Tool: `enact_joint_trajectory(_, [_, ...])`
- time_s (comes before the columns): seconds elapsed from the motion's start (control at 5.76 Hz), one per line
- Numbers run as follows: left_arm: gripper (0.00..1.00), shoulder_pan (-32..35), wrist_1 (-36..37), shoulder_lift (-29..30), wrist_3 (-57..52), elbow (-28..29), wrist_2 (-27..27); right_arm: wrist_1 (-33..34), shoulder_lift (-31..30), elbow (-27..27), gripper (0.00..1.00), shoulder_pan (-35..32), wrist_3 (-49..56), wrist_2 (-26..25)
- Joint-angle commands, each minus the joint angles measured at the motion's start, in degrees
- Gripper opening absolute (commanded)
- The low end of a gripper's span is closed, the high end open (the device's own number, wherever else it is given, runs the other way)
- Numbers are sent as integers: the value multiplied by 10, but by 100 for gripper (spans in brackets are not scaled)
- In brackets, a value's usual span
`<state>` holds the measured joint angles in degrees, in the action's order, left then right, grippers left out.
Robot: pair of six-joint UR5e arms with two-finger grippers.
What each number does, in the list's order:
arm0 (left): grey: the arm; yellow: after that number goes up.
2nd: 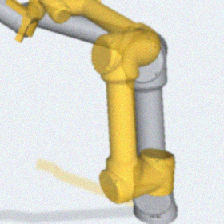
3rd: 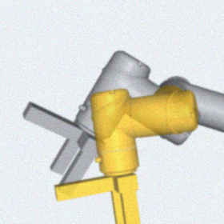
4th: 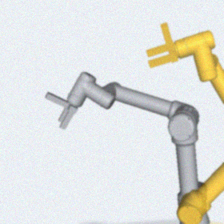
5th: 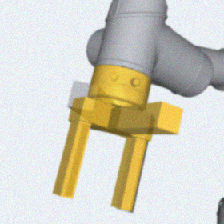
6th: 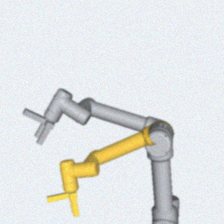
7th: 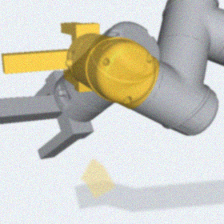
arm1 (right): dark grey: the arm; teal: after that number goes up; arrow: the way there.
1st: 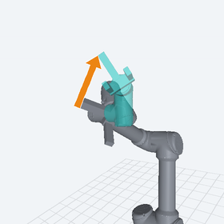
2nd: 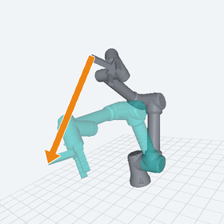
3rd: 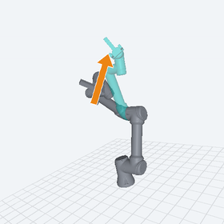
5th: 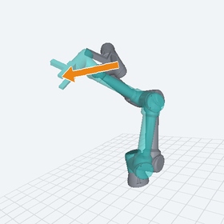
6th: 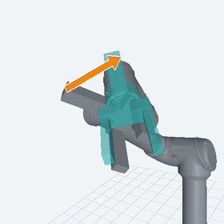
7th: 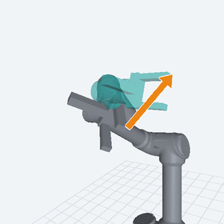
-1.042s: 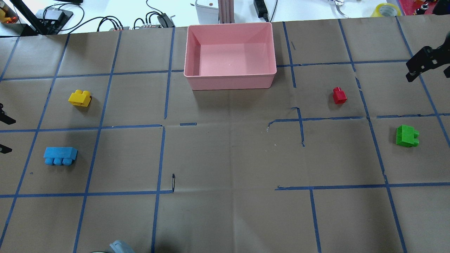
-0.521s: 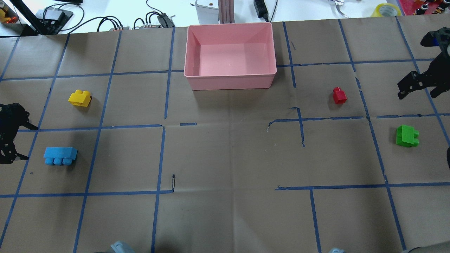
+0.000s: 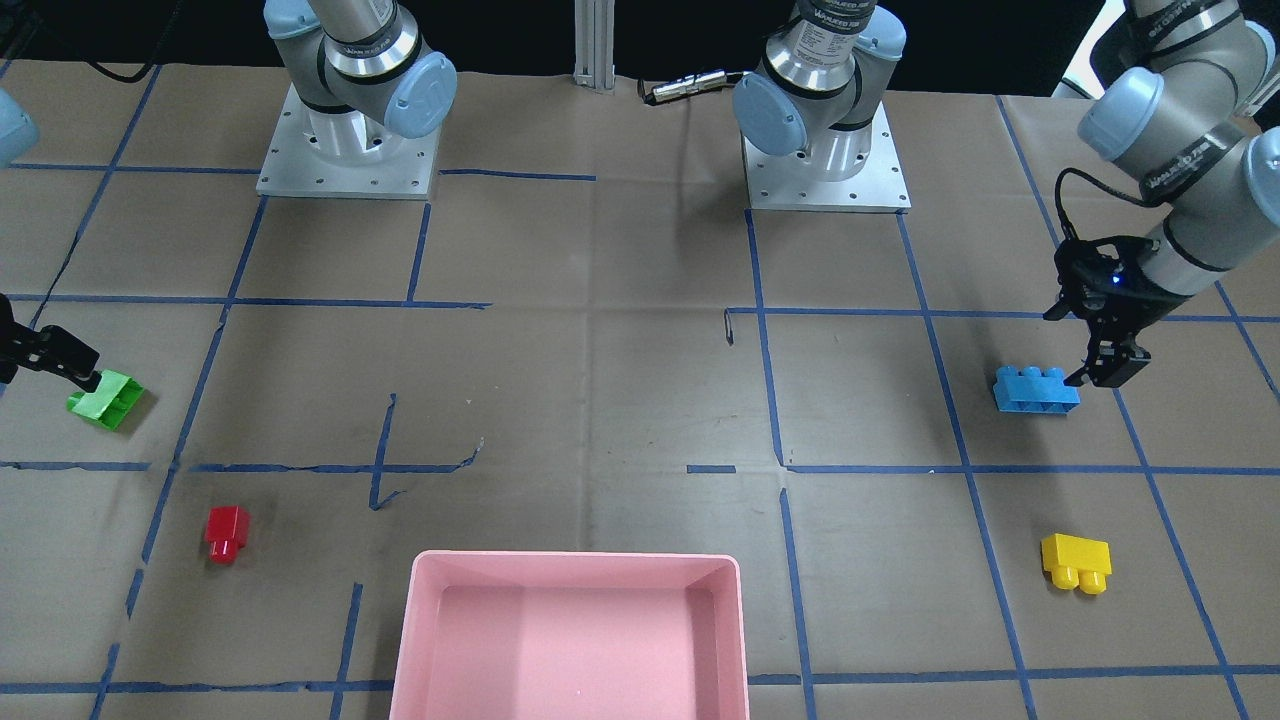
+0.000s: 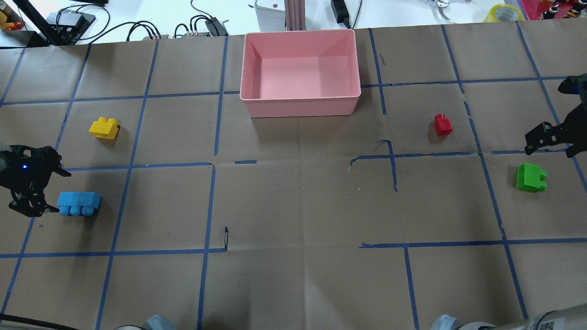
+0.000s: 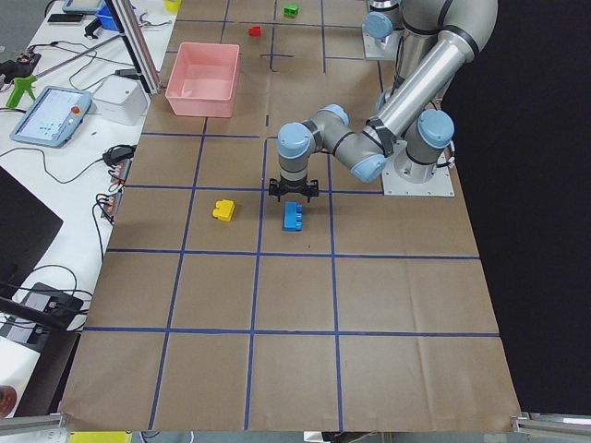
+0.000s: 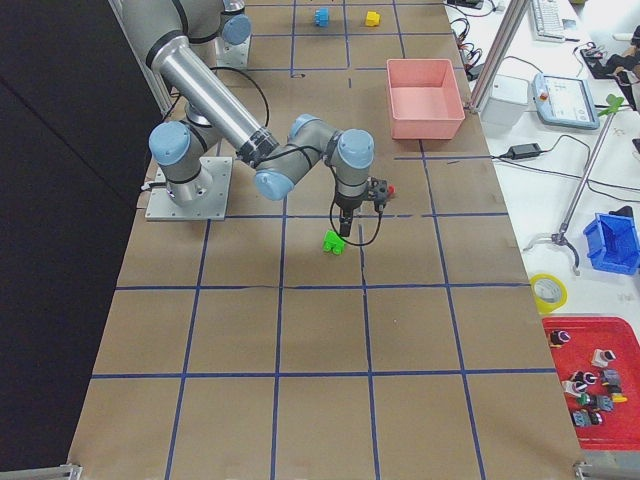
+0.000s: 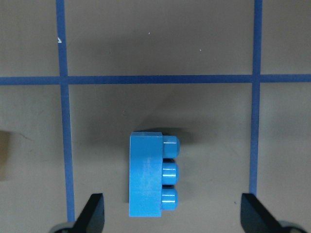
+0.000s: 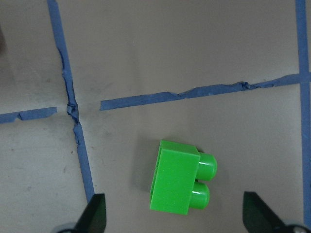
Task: Put all blocks into box
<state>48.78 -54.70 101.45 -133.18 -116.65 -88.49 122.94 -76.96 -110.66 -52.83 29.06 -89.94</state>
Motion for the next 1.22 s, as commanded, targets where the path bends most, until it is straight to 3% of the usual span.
enact_joint_trajectory(0.0, [100,1,56,31,-13,-26,0,48,31,-17,99,7,-2,0])
enact_joint_trajectory(0.35, [100,1,91,31,-16,-39,2,91,70,-19,99,7,-1,0])
enact_joint_trajectory(1.04, [100,-5,94,41,-43,-55,7,93,68,-39,98,8,4,-12])
